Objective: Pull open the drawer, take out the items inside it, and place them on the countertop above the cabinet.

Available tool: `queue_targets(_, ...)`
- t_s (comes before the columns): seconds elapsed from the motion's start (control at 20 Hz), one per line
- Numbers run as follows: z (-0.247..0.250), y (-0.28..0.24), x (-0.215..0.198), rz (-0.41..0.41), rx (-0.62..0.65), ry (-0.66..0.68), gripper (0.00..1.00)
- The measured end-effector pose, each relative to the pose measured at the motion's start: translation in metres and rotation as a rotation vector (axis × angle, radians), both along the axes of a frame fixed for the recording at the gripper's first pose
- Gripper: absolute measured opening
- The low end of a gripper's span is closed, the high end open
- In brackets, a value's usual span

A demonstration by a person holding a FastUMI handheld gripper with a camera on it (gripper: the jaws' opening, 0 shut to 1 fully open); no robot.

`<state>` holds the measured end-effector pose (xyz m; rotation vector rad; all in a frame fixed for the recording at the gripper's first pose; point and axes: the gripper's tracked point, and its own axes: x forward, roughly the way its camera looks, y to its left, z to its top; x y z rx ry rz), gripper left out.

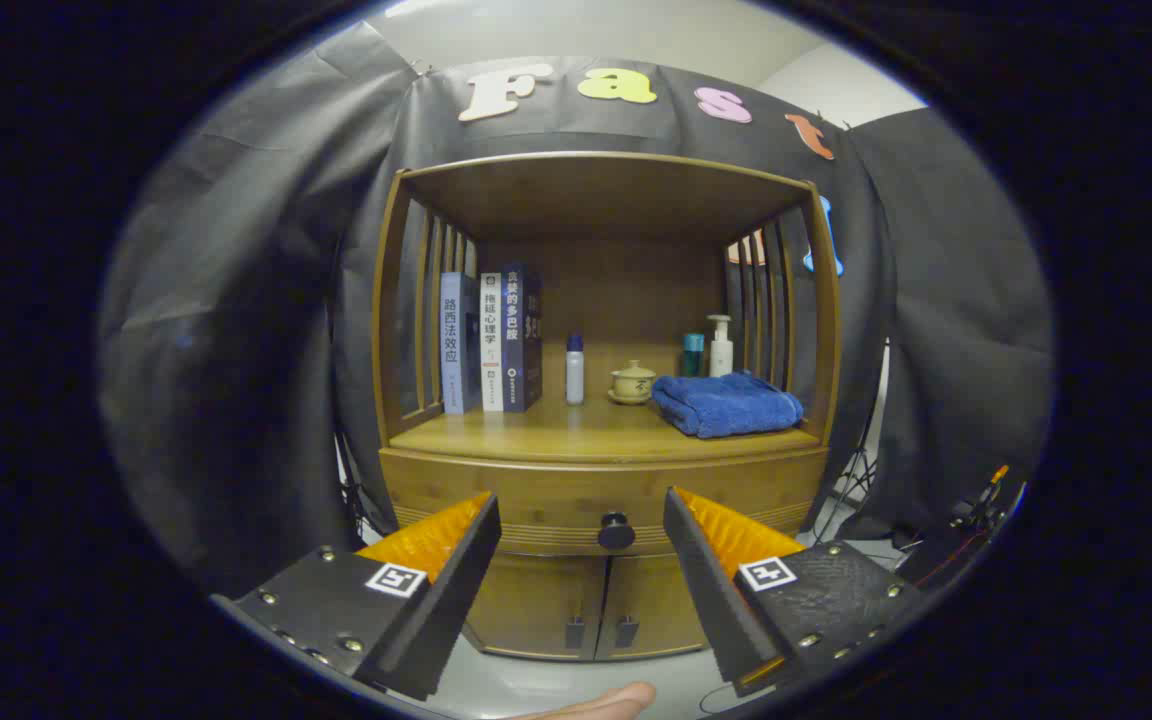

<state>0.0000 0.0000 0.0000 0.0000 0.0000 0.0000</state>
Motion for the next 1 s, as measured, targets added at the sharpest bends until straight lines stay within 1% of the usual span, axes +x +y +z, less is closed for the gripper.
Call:
queue_targets(0.35,-0.007,-0.013,0.005,-0.025,-0.007,0.011,0.98)
queue_targets(0.65,-0.011,-0.033,0.006,-0.048,0.030,0.006,0.98)
queue_targets(0.85,-0.019,-0.040,0.013,-0.056,0.044,0.007,0.98)
queue_targets(1.0,-0.018,-0.046,0.026,-0.058,0.063,-0.018,0.98)
